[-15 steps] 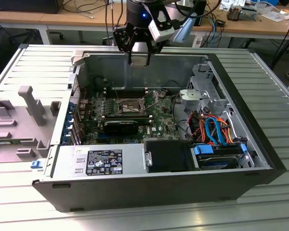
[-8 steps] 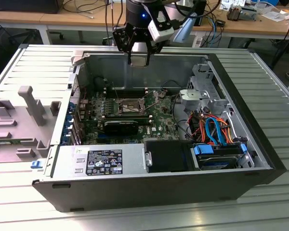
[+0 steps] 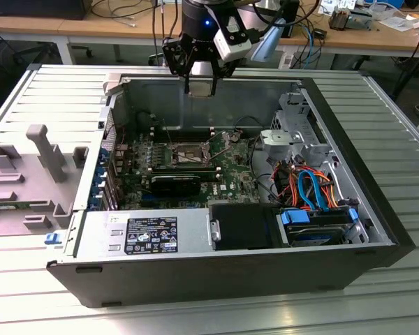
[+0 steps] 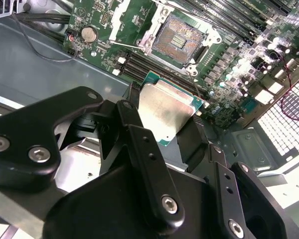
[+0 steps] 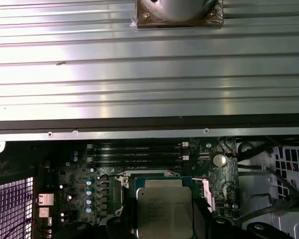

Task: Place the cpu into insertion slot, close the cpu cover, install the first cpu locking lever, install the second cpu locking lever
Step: 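Place the cpu into insertion slot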

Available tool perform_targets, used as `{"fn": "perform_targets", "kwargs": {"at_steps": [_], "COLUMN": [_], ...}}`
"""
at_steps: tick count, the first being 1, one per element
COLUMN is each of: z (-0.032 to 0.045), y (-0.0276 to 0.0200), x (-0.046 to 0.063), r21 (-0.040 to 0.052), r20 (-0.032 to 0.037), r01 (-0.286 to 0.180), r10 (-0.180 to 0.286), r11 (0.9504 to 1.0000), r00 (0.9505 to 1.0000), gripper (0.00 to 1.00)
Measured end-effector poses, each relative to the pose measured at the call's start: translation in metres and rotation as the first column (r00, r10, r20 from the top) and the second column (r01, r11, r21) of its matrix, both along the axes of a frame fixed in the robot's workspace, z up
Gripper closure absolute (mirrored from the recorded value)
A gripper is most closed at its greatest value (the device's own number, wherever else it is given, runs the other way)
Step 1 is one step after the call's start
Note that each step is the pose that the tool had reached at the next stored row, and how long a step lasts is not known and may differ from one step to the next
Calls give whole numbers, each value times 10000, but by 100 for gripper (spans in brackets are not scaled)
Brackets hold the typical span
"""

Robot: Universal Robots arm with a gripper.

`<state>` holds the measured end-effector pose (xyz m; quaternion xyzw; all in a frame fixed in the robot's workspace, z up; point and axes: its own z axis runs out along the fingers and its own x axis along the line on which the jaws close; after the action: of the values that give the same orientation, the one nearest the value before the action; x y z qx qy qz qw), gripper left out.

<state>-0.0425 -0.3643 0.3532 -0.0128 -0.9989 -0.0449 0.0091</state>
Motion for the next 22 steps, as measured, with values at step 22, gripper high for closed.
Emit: {"fn": "perform_targets", "kwargs": {"at_steps": [22], "z": [-11], "y": [-17], "x": [-55], "r21": [0], "r20": [0], "r01": [0], "r10": [0], "r11": [10000], "r00": [10000], "gripper": [45]}}
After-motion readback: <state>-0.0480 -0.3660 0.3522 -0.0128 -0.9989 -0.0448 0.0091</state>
